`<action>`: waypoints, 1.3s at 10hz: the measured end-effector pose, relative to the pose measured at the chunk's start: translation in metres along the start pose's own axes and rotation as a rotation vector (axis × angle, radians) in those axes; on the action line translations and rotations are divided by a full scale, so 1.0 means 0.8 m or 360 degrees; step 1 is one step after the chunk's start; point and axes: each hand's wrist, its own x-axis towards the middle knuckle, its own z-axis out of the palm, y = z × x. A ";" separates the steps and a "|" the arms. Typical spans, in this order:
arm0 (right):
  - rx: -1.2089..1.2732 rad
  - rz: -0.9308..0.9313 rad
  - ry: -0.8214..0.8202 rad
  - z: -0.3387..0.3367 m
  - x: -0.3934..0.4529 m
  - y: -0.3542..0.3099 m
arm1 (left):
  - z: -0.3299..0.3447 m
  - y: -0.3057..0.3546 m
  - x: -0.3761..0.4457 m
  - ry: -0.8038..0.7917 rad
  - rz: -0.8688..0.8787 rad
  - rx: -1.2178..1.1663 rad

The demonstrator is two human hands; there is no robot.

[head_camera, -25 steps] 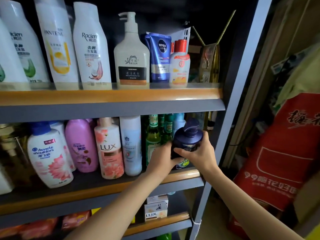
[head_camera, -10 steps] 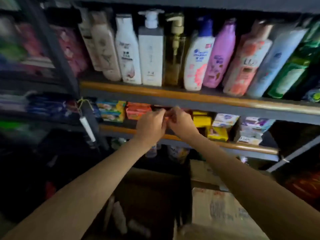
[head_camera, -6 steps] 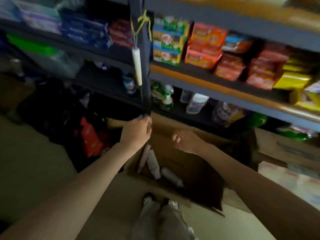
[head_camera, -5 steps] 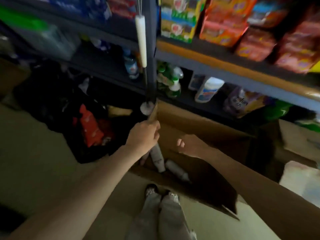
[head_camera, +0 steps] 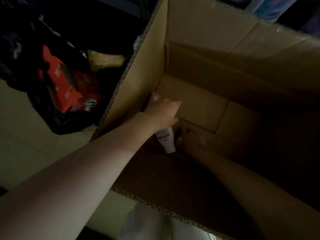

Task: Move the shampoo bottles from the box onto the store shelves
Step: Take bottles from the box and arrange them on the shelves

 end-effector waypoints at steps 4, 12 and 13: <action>0.2041 -0.0139 0.0277 -0.180 -0.064 0.055 | -0.040 0.031 -0.033 -0.0243 -0.0454 -0.1245; 0.0331 -0.0087 0.0007 -0.194 -0.116 0.011 | -0.130 0.046 -0.073 -0.0328 -0.0626 -0.1173; 0.0081 -0.0102 -0.0014 -0.284 -0.217 0.026 | -0.220 0.076 -0.133 -0.0321 -0.0534 -0.0986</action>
